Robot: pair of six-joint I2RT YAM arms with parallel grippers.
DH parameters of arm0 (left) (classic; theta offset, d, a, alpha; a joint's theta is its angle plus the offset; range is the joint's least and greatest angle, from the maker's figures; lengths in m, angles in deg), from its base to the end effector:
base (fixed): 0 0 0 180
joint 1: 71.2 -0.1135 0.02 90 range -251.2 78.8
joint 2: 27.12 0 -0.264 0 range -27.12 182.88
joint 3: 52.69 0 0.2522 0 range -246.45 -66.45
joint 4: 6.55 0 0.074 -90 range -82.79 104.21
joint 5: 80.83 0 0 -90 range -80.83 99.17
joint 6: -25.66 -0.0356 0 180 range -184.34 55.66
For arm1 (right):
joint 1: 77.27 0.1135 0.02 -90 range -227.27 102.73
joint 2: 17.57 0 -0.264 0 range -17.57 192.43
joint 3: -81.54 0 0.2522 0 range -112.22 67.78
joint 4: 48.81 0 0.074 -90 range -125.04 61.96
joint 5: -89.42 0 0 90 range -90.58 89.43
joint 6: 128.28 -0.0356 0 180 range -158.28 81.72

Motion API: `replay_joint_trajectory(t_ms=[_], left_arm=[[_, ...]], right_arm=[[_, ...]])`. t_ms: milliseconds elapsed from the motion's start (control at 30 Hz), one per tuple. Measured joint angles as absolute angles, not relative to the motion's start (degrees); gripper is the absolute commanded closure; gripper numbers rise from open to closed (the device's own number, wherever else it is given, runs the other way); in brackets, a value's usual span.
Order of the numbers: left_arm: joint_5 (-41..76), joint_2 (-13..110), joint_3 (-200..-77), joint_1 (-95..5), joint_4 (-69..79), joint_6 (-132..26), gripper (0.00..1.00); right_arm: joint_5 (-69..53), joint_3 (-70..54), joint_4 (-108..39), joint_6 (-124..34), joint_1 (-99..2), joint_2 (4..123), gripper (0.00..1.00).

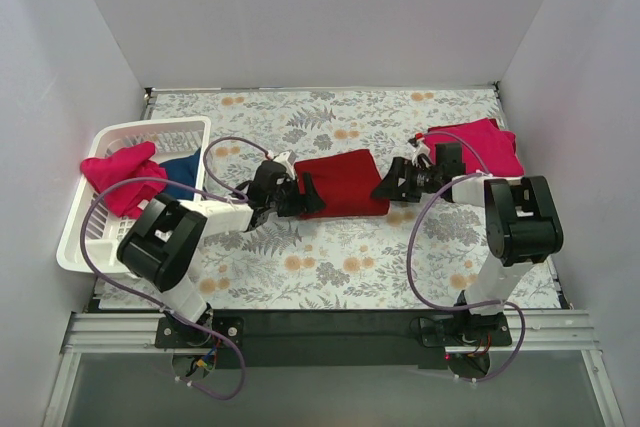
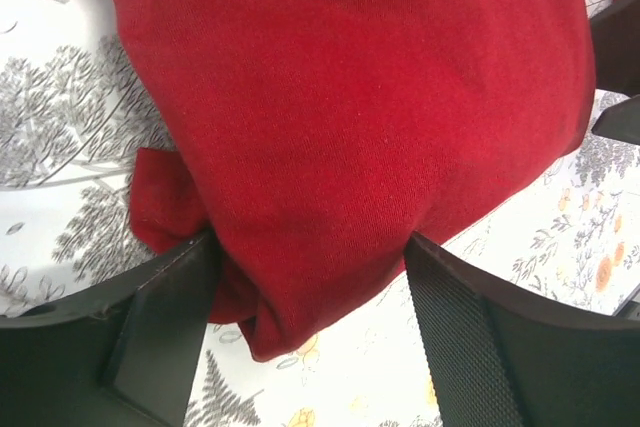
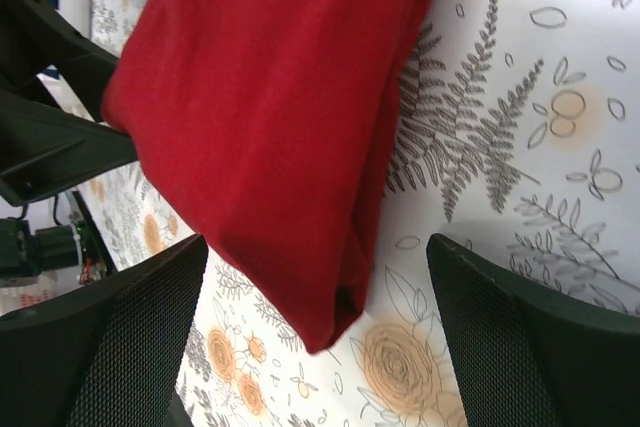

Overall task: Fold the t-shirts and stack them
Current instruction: Fold the tshirt, then neatly place the folded tshirt to the corner

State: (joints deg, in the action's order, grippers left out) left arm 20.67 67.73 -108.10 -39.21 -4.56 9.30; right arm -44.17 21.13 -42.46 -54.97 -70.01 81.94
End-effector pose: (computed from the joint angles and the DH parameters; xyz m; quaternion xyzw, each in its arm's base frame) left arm 0.2666 -0.1749 0.1443 -0.2839 0.8623 -0.3812 0.1746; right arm 0.3236 0.0660 0.1437 -0.0696 0.8679 0.4091 0.2730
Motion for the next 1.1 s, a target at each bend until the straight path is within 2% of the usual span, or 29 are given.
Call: replay_joint_trajectory(t_ms=[333,433,533,567,633,667,700,733,767,933,1100], left_arm=[[22.31,70.72,-109.78,-39.21,-6.79,8.58,0.39],[22.51,70.94,-109.91,-39.21,-6.94,8.43,0.39],[22.6,71.01,-110.0,-39.21,-6.96,8.12,0.39],[22.66,71.03,-110.0,-39.21,-6.96,8.03,0.39],[22.71,71.03,-110.0,-39.21,-7.01,7.93,0.39],[22.75,71.05,-110.0,-39.21,-7.03,7.86,0.35],[22.77,71.05,-110.0,-39.21,-7.05,7.84,0.35],[23.12,71.05,-110.04,-39.21,-7.2,7.86,0.3],[23.28,71.03,-110.06,-39.17,-7.36,7.84,0.28],[23.3,70.44,-109.95,-39.08,-7.55,8.03,0.23],[21.79,68.27,-108.03,-39.04,-7.12,7.86,0.21]], right_arm=[[-47.08,17.59,-50.97,-60.61,-65.46,88.06,0.15],[-46.4,15.12,-52.17,-61.59,-62.9,90.24,0.18],[-45.04,13.83,-53.22,-62.21,-60.91,91.58,0.34],[-44.65,13.65,-53.28,-62.23,-60.59,91.9,0.51],[-43.95,13.52,-53.28,-62.18,-60.32,92.6,0.67],[-43.67,13.52,-53.11,-62.43,-60.3,93.02,0.82],[-43.47,13.52,-53.07,-62.53,-60.3,93.37,0.86],[-43.14,13.5,-52.98,-62.95,-60.28,93.5,0.9],[-42.92,13.5,-53.0,-62.84,-60.26,93.52,0.98],[-41.87,11.43,-49.96,-59.67,-60.21,93.48,0.99],[-37.9,1.24,-36.19,-50.51,-60.32,93.48,0.99]])
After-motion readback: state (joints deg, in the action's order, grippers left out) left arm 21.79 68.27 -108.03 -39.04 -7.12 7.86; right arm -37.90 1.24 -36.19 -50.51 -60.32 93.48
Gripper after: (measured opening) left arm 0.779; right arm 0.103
